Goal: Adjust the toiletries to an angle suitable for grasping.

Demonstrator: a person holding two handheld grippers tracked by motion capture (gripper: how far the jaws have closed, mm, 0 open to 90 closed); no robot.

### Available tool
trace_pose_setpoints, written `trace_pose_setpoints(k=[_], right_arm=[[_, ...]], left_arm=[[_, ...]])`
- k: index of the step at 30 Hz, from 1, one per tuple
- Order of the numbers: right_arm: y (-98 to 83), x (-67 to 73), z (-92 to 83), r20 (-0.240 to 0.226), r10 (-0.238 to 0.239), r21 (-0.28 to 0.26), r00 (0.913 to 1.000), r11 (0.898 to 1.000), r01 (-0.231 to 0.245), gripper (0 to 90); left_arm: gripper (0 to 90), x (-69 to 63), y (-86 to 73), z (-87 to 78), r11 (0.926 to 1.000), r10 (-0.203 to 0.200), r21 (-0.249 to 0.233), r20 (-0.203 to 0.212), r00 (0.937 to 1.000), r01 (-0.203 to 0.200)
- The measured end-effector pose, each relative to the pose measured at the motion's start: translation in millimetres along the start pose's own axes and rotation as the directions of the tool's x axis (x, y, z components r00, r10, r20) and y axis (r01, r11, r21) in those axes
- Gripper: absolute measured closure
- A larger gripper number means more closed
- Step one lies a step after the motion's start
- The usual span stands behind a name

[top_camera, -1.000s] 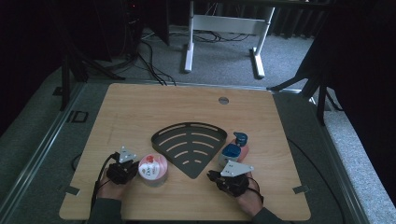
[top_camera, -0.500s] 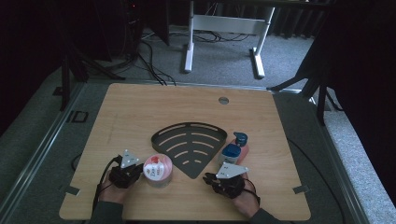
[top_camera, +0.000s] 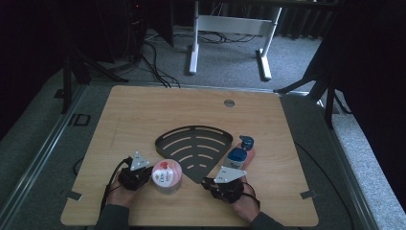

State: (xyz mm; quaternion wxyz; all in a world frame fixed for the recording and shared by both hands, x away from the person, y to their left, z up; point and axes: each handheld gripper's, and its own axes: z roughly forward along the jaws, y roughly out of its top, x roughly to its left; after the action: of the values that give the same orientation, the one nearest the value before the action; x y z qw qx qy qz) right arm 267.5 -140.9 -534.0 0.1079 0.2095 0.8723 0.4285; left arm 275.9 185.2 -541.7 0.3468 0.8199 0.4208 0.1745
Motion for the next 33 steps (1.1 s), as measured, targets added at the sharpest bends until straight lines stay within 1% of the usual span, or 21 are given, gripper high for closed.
trace_pose_setpoints(k=[2,4,5,8,11,14,15,19,20,21,22,24,26,29,31,32,33], right_arm=[[2.1,1.7,2.9,-0.005,-0.003,0.002,1.0000,1.000,0.003,80.3],[3.9,3.4,5.2,-0.012,-0.010,0.003,0.9999,1.000,0.010,82.5],[5.5,5.8,7.3,-0.022,-0.017,0.003,0.9996,1.000,0.017,83.2],[7.1,9.3,10.8,-0.032,-0.027,0.004,0.9991,1.000,0.027,83.1],[8.4,9.1,15.4,-0.027,-0.023,0.006,0.9994,1.000,0.023,83.0],[9.8,7.5,18.2,-0.026,-0.019,0.002,0.9995,1.000,0.019,83.0],[10.6,7.5,19.4,-0.024,-0.012,-0.001,0.9996,1.000,0.011,83.0],[13.9,7.0,22.4,-0.029,-0.016,-0.005,0.9994,1.000,0.016,83.1],[13.9,7.0,22.4,-0.029,-0.016,-0.005,0.9994,1.000,0.016,83.1],[14.3,7.4,22.7,-0.033,-0.018,-0.006,0.9993,1.000,0.018,83.1],[14.6,8.4,22.7,-0.035,-0.025,-0.003,0.9991,1.000,0.025,83.9],[13.6,7.6,21.0,-0.035,-0.025,-0.001,0.9991,1.000,0.025,83.8],[12.5,6.9,19.0,-0.036,-0.028,0.001,0.9990,1.000,0.028,83.6],[10.7,6.7,15.1,-0.040,-0.030,0.005,0.9988,1.000,0.030,82.2],[9.2,6.4,12.7,-0.041,-0.030,0.007,0.9987,1.000,0.031,80.5],[9.2,6.4,12.7,-0.041,-0.030,0.007,0.9987,1.000,0.031,80.5],[8.3,6.4,11.9,-0.043,-0.029,0.009,0.9987,1.000,0.029,79.4]], left_arm=[[89.6,-0.9,-0.4,-1.1,1.0000,-0.001,-0.004,0.003,1.0000,0.001],[89.6,-2.5,-0.9,-2.9,0.9999,-0.005,-0.014,0.016,0.9999,0.005],[89.6,-3.8,-0.5,-3.4,0.9999,0.000,-0.015,0.019,0.9998,0.000],[89.6,-8.5,1.4,-2.8,0.9996,0.016,-0.025,0.030,0.9994,-0.015],[89.6,-12.7,3.9,-0.2,0.9990,0.038,-0.027,0.044,0.9983,-0.037],[89.6,-14.4,4.6,0.3,0.9986,0.048,-0.026,0.049,0.9976,-0.046],[89.6,-15.4,4.8,0.3,0.9984,0.050,-0.026,0.052,0.9974,-0.049],[89.6,-20.0,5.4,0.8,0.9975,0.065,-0.031,0.066,0.9957,-0.063],[89.6,-20.0,5.4,0.8,0.9975,0.065,-0.031,0.066,0.9957,-0.063],[89.6,-23.7,6.2,1.7,0.9970,0.073,-0.033,0.074,0.9946,-0.070],[89.6,-24.6,6.6,1.7,0.9964,0.081,-0.030,0.074,0.9940,-0.079],[89.7,-26.2,6.6,2.2,0.9965,0.079,-0.033,0.084,0.9933,-0.077],[89.6,-27.9,7.0,2.3,0.9960,0.086,-0.031,0.091,0.9921,-0.083],[89.6,-30.7,7.6,3.3,0.9953,0.094,-0.034,0.104,0.9901,-0.091],[89.5,-31.3,7.6,4.4,0.9944,0.105,-0.028,0.113,0.9881,-0.102],[88.6,-31.3,7.6,4.4,0.9944,0.105,-0.028,0.113,0.9881,-0.102],[88.6,-30.6,6.2,5.0,0.9939,0.110,-0.012,0.102,0.9887,-0.109]])
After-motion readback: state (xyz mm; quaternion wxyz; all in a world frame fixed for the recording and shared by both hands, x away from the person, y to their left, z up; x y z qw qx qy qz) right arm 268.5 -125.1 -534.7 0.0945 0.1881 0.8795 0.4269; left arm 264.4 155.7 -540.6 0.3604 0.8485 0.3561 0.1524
